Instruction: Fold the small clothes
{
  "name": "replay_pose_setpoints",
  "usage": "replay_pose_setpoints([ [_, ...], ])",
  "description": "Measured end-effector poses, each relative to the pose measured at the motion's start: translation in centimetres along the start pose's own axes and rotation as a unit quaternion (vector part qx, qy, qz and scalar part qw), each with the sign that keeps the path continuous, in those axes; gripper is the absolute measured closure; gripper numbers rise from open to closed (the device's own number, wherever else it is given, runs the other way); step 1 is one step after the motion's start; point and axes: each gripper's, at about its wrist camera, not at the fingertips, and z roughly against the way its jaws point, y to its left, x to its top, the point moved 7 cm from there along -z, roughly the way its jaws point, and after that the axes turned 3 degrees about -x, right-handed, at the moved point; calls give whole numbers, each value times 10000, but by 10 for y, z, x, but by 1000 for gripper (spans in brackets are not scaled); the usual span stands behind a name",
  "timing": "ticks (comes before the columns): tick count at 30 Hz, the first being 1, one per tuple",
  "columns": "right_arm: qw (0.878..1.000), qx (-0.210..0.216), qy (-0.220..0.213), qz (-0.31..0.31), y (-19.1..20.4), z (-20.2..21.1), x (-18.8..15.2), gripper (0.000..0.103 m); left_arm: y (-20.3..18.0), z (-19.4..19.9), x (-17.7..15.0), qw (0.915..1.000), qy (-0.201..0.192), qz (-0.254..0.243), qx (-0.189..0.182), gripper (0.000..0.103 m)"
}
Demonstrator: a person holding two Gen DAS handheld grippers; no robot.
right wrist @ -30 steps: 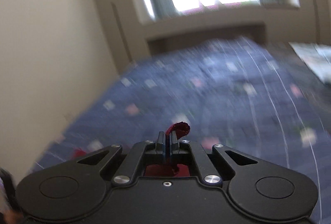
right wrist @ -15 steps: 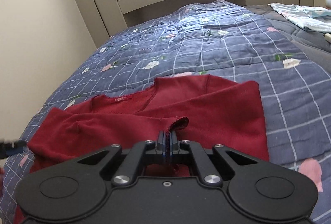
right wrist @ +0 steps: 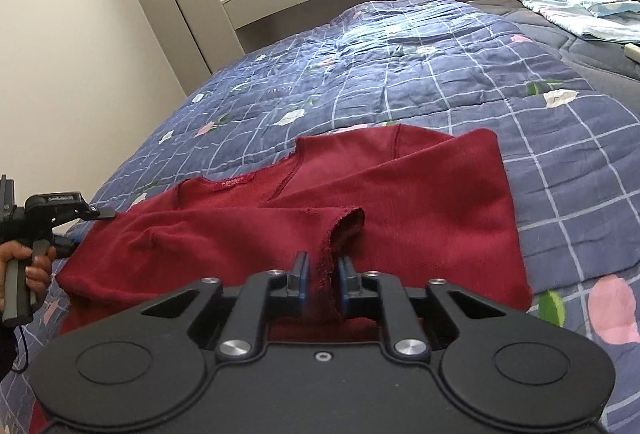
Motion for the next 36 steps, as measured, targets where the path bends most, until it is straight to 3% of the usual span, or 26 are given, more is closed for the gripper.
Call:
replay_pose_setpoints([
  [6,9995,59,-202,237,13,10,2,98,-10,22,3,9969,-668,-386,-157,94],
  [11,9995,-116,-31,285,10,-2,-2,99,1,6,5,9982,-502,-316,100,94],
  [14,9997,-127,-43,210,7,-4,-4,98,3,4,1,9983,-465,-316,170,87],
  [15,9996,-158,-62,231,7,-4,-3,92,3,6,0,9980,-463,-324,265,77],
  [16,9994,-215,-90,267,7,-2,-3,81,4,11,-2,9975,-482,-355,380,56],
  [18,9986,-343,-175,374,6,1,-2,73,-1,22,-7,9954,-528,-509,622,29],
  [19,9979,-391,-236,457,6,3,0,65,-3,28,-10,9941,-577,-607,690,22],
  [22,9945,-607,-450,724,8,5,4,45,-14,47,-27,9896,-589,-1062,774,15],
  [26,9854,-1064,-562,1202,13,-2,5,41,-19,62,-59,9835,-460,-1487,923,13],
  [30,9742,-1452,-453,1667,13,-10,-3,35,-8,62,-77,9726,-421,-1817,1388,21],
  [36,9692,-1574,-555,1811,11,-7,-9,31,-10,68,-78,9715,-548,-1799,1440,21],
])
